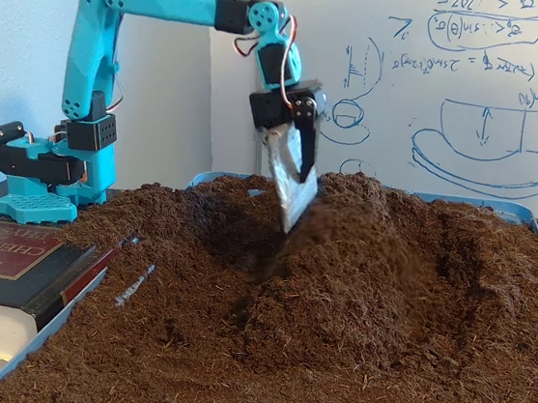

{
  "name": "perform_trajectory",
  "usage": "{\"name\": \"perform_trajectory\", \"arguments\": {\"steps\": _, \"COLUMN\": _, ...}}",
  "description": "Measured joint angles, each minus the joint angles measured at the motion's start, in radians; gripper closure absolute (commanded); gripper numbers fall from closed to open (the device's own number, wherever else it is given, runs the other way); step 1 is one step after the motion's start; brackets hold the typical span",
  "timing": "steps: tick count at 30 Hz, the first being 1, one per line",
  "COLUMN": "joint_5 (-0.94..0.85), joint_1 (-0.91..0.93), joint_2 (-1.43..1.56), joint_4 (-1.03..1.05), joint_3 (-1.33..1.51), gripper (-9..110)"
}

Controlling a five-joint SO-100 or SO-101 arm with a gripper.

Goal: Build a berm.

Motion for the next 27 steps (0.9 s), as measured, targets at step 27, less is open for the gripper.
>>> {"name": "perform_trajectory", "arguments": {"steps": 27, "joint_5": 0.032, "joint_1": 0.08, "joint_2": -0.42, "joint_4": -0.825, "joint_3": -0.308, "gripper": 101}}
